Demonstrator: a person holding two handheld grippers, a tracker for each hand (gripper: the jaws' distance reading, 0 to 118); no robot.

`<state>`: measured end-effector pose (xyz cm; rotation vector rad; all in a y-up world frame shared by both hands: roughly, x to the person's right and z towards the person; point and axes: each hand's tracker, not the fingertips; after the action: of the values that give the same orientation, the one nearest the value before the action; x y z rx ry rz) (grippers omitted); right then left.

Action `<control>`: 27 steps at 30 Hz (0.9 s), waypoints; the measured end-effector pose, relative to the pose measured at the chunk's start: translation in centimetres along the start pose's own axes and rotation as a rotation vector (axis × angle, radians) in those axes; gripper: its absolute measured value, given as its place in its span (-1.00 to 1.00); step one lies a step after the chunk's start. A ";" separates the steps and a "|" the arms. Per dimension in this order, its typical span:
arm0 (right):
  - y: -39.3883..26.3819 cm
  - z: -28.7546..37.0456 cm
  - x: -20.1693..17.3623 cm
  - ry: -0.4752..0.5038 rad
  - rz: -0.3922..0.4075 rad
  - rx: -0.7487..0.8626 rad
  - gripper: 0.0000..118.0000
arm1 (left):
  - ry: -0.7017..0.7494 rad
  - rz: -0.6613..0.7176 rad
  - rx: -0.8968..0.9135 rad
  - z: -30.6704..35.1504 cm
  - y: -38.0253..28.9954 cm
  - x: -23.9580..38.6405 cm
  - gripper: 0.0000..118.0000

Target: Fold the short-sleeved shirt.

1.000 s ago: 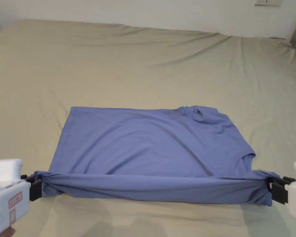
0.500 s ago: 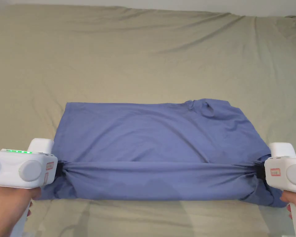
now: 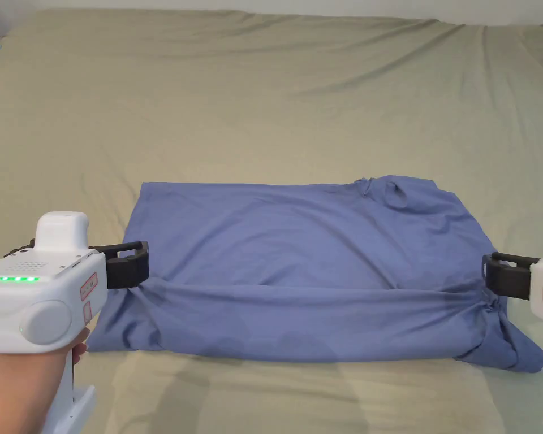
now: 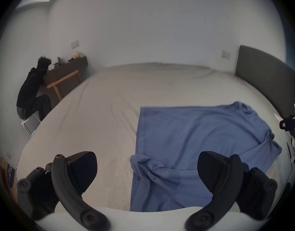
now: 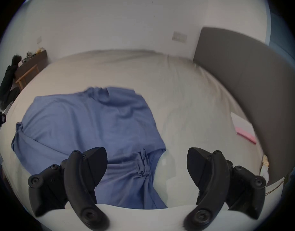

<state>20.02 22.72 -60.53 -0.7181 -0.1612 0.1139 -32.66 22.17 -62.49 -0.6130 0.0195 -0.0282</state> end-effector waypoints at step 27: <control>-7.6 11.5 -1.8 0.011 0.057 -0.018 -0.98 | 0.110 0.072 -0.338 -3.8 -9.8 -1.3 0.97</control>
<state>16.45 24.16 -47.19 -0.7417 -0.1310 0.1631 -34.24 12.01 -59.97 -0.9478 0.1551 0.0121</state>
